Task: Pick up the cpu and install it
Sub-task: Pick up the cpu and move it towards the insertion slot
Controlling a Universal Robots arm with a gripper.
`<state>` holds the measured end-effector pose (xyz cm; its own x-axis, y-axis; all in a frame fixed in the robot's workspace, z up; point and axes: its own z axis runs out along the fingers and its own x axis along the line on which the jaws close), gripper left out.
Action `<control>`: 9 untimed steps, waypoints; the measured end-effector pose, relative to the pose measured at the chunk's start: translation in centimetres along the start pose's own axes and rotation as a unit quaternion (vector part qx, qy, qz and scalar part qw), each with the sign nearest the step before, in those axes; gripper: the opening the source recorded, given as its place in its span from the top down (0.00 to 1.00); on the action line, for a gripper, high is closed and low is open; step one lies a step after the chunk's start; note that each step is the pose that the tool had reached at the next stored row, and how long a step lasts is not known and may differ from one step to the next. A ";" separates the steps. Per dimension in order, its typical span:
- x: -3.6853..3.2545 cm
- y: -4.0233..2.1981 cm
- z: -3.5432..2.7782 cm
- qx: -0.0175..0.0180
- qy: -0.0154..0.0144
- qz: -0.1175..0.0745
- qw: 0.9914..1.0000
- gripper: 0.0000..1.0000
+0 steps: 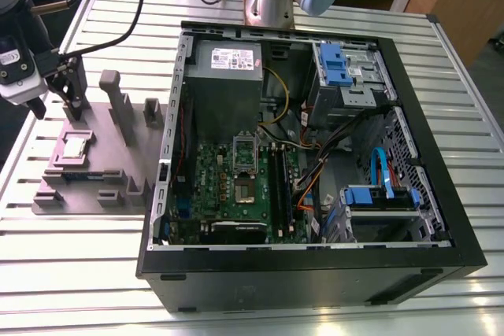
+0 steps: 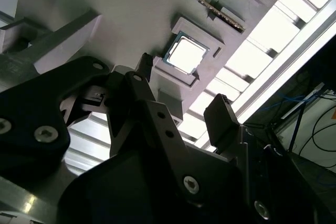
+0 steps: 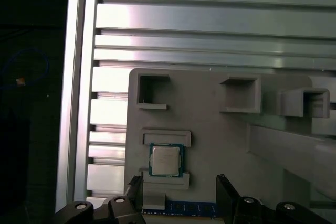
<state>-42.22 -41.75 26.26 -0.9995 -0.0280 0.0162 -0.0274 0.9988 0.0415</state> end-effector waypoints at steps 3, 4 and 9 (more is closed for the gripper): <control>0.00 0.00 0.02 0.000 0.000 0.000 1.000 0.34; 0.00 0.00 0.03 0.000 0.000 0.000 1.000 0.34; -0.01 -0.01 0.31 0.000 0.000 0.000 1.000 0.34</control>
<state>-42.22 -41.75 25.95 -0.9995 -0.0281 0.0161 -0.0274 0.9988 0.0414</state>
